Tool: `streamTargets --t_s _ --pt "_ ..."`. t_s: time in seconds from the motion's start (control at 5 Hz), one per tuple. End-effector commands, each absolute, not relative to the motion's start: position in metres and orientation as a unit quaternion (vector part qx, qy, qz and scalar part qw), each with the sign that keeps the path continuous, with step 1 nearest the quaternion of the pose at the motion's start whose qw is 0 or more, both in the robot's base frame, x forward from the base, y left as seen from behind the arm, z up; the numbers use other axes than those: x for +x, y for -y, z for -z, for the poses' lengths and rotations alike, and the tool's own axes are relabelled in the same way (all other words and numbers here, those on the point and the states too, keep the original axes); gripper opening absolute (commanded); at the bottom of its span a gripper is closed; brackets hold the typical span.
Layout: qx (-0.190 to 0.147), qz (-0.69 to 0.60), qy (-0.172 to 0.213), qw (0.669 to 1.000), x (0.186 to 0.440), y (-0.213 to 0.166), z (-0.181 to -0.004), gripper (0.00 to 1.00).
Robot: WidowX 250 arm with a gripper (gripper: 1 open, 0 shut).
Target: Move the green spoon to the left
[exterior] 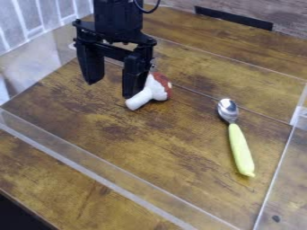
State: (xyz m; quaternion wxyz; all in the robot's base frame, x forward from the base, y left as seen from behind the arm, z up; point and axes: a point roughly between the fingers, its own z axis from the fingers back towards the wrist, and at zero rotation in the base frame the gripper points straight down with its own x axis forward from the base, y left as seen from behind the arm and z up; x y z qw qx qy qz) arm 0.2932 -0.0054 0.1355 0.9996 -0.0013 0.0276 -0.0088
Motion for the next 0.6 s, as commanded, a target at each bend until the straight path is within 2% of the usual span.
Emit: streamTargets --t_s 0.0,0.2,0.4 --pt "-0.004 0.004 -0.043 0.999 0.291 0.010 -0.123 1.00" --pt "-0.012 -0.023 -0.051 0.998 0.296 0.026 -0.113 1.00" --pt "-0.024 -0.073 -0.040 0.996 0.314 0.063 -0.106 1.00"
